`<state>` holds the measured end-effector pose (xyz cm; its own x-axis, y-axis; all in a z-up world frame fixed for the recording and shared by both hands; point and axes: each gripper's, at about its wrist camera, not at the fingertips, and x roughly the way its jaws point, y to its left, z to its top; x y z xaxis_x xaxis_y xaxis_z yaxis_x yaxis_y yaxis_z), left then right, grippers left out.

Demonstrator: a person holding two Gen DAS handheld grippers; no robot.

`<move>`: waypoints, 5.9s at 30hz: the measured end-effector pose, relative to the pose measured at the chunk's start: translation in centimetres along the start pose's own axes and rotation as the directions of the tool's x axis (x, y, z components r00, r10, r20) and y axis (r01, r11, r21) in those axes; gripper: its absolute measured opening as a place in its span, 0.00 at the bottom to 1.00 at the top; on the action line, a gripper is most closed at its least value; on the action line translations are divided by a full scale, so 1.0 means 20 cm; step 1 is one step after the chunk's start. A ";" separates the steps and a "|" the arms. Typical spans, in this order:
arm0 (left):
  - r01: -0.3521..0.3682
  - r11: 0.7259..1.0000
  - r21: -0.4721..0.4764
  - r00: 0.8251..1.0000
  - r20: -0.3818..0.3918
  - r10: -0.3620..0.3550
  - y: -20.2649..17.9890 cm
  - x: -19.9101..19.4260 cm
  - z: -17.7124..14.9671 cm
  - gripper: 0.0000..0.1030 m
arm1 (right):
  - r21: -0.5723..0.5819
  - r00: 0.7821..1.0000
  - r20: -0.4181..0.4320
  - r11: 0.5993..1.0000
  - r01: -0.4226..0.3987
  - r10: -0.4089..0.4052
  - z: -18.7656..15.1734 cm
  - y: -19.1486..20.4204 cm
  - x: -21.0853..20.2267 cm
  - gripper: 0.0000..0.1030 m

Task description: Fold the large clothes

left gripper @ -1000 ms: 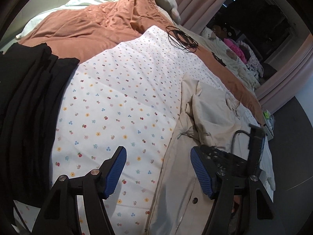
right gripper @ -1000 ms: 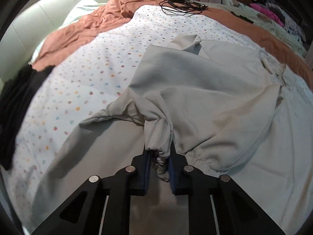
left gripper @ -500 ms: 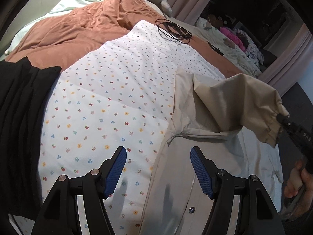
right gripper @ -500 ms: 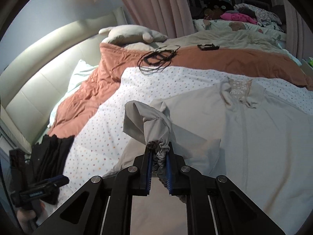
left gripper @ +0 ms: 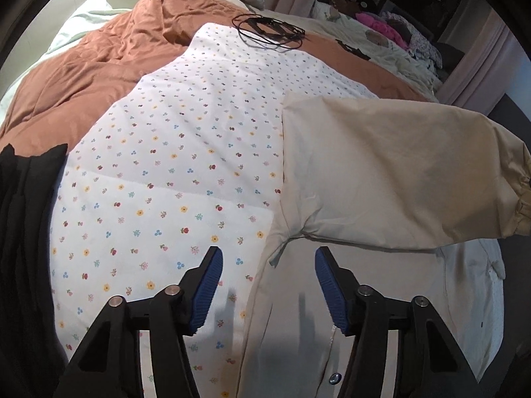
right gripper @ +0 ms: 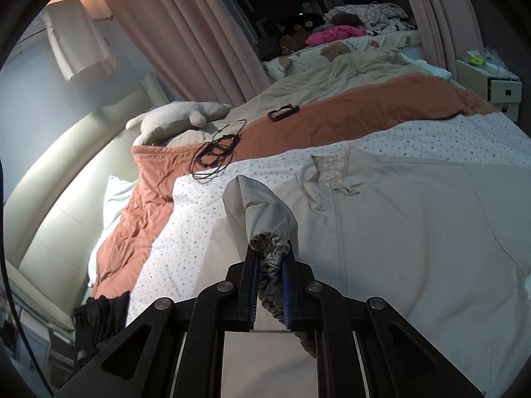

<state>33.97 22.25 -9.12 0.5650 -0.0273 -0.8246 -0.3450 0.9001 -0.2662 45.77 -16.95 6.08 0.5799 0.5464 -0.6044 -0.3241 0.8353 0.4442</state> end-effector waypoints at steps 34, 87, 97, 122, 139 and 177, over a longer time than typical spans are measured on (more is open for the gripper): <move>-0.155 0.965 0.213 0.976 -0.116 0.182 -0.10 0.48 0.05 0.45 | 0.347 0.977 -0.191 0.924 0.159 -0.097 -0.36 -0.95 0.59 0.13; -0.015 0.910 0.414 0.998 0.058 -0.010 -1.38 0.13 0.01 0.84 | 0.612 0.922 0.100 0.754 0.238 -0.373 -0.45 -2.30 -0.91 0.54; 0.010 0.888 0.460 1.000 0.009 -0.016 -1.60 0.37 -0.01 0.84 | 0.686 0.918 0.108 0.697 0.210 -0.382 -0.44 -2.63 -0.79 0.54; 0.067 0.883 0.464 0.997 -0.074 -0.037 -1.67 0.62 -0.05 0.81 | 0.644 0.876 0.229 0.741 0.191 -0.424 -0.11 -2.63 -0.83 0.04; 0.115 0.926 0.361 0.991 0.016 -0.129 -1.34 0.16 0.02 0.81 | 0.332 0.904 0.352 0.936 0.121 -0.241 0.31 -1.68 -0.96 0.04; 0.096 0.973 0.210 0.992 0.062 -0.111 -0.65 -0.11 -0.08 0.81 | 0.203 0.986 -0.142 0.977 -0.060 0.090 -0.40 -0.69 0.05 0.70</move>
<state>35.98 9.98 -4.59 0.6454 -0.0997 -0.7573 -0.1241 0.9646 -0.2328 44.89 -27.52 -5.91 0.4366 0.6224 -0.6496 -0.1999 0.7711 0.6045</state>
